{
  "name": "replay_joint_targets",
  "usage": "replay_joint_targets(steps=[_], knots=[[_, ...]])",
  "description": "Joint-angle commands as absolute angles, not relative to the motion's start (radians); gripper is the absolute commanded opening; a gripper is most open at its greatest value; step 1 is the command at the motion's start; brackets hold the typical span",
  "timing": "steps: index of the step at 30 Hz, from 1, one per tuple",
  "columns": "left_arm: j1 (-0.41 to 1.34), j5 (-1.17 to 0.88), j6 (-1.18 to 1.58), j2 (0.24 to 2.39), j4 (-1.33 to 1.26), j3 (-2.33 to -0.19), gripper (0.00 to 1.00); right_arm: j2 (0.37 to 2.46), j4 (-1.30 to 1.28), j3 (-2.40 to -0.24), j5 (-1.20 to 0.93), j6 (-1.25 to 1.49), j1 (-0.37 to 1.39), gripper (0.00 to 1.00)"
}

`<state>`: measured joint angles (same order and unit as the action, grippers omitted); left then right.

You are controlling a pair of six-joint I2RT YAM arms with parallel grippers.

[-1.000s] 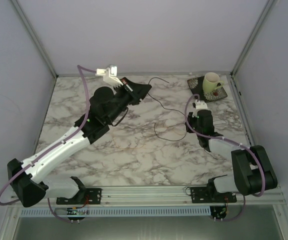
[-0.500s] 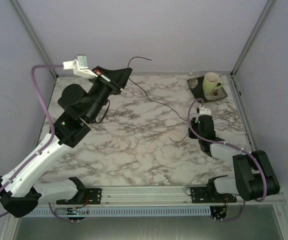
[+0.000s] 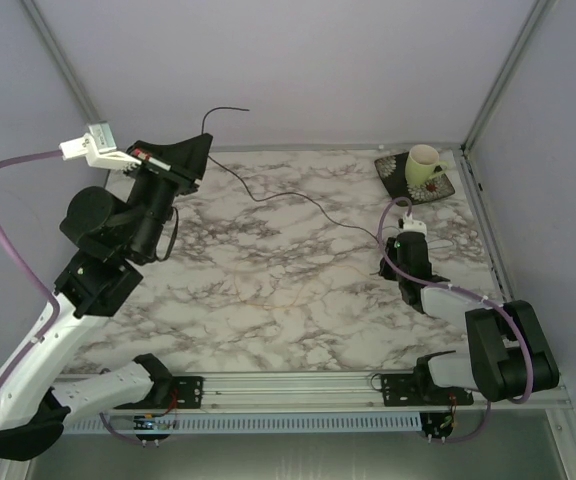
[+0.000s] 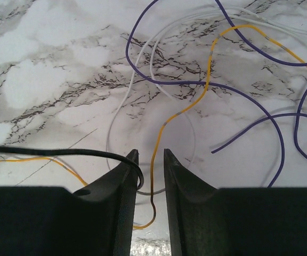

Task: Zip-tie the wires
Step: Straighten the cable at the center of the board.

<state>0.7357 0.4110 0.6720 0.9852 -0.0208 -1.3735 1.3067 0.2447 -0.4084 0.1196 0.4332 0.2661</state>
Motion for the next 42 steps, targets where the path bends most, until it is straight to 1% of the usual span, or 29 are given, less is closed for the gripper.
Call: replay_joint_targets(steps=[1, 3, 5, 6, 8, 10, 11, 13, 16, 20, 27, 29, 30, 33, 38, 39, 42], knots=[[0.732, 0.426, 0.654, 0.972, -0.003, -1.363, 0.0, 1.284, 0.234, -0.431, 0.137, 0.447, 0.255, 0.26], [0.732, 0.43, 0.67, 0.963, 0.005, -1.324, 0.0, 1.28, 0.224, -0.437, 0.137, 0.446, 0.254, 0.22], [0.731, 0.444, 0.695, 0.946, 0.011, -1.268, 0.0, 1.276, 0.206, -0.445, 0.139, 0.447, 0.252, 0.24], [0.73, 0.449, 0.709, 0.937, 0.009, -1.236, 0.0, 1.27, 0.194, -0.452, 0.138, 0.448, 0.251, 0.29], [0.73, 0.461, 0.737, 0.915, 0.002, -1.178, 0.0, 1.259, 0.163, -0.469, 0.139, 0.451, 0.249, 0.44], [0.729, 0.462, 0.759, 0.906, -0.015, -1.131, 0.0, 1.245, 0.133, -0.488, 0.131, 0.45, 0.248, 0.55], [0.729, 0.461, 0.769, 0.906, -0.021, -1.116, 0.0, 1.238, 0.119, -0.497, 0.122, 0.448, 0.248, 0.6], [0.728, 0.457, 0.769, 0.913, -0.03, -1.107, 0.0, 1.219, 0.09, -0.515, 0.106, 0.445, 0.247, 0.65], [0.727, 0.451, 0.764, 0.931, -0.039, -1.117, 0.0, 1.173, 0.059, -0.531, 0.093, 0.445, 0.246, 0.67], [0.727, 0.439, 0.762, 0.952, -0.046, -1.134, 0.0, 1.122, 0.086, -0.547, 0.038, 0.413, 0.247, 0.67], [0.727, 0.448, 0.765, 0.95, -0.04, -1.126, 0.0, 1.146, 0.052, -0.645, 0.106, 0.316, 0.261, 0.66], [0.727, 0.448, 0.764, 0.948, -0.038, -1.124, 0.0, 1.181, 0.063, -0.678, 0.046, 0.286, 0.275, 0.64], [0.727, 0.449, 0.763, 0.948, -0.037, -1.124, 0.0, 1.21, 0.062, -0.699, 0.012, 0.269, 0.29, 0.61], [0.726, 0.45, 0.76, 0.947, -0.038, -1.127, 0.0, 1.305, 0.036, -0.777, -0.021, 0.236, 0.35, 0.58], [0.726, 0.452, 0.765, 0.947, -0.047, -1.126, 0.0, 1.479, 0.088, -0.86, -0.138, 0.239, 0.424, 0.59], [0.726, 0.45, 0.765, 0.948, -0.051, -1.129, 0.0, 1.506, 0.12, -0.862, -0.181, 0.248, 0.438, 0.6], [0.726, 0.44, 0.761, 0.955, -0.053, -1.146, 0.0, 1.595, 0.202, -0.872, -0.218, 0.27, 0.479, 0.65]])
